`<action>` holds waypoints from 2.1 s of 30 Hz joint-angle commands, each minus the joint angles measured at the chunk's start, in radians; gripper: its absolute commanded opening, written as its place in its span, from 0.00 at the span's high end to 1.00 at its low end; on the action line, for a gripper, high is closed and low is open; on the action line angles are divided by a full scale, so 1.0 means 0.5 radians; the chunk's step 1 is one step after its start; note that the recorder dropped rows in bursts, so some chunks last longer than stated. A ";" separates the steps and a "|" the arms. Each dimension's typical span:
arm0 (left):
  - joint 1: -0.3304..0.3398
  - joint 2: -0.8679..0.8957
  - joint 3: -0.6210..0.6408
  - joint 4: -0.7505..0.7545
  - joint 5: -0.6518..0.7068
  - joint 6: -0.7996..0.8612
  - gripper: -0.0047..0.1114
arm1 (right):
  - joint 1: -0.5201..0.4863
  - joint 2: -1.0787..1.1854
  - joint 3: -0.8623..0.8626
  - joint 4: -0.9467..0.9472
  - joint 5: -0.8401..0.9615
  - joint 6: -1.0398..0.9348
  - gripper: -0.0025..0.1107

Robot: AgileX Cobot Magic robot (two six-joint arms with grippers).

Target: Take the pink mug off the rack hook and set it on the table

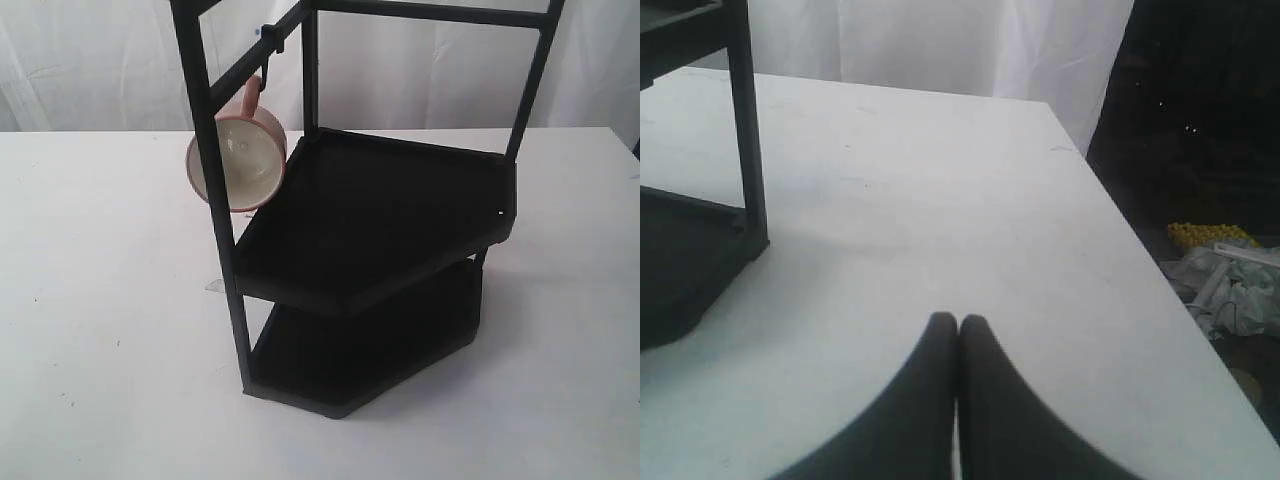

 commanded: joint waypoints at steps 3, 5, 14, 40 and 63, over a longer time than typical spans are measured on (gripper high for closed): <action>0.002 -0.009 0.007 0.068 -0.104 0.045 0.96 | 0.003 -0.013 0.009 0.002 -0.012 0.004 0.98; 0.002 -0.009 0.007 -0.001 -0.384 -0.065 0.96 | 0.003 -0.013 0.009 0.002 -0.012 0.004 0.98; 0.002 -0.009 0.007 -0.255 -1.565 -1.248 0.96 | 0.003 -0.013 0.009 0.002 -0.012 0.004 0.98; 0.002 0.491 -0.486 -0.480 -0.033 -0.055 0.96 | 0.003 -0.013 0.009 0.002 -0.012 -0.020 0.98; -0.598 1.325 -0.614 -0.927 0.001 0.630 0.96 | 0.003 -0.013 0.009 0.002 -0.012 -0.020 0.98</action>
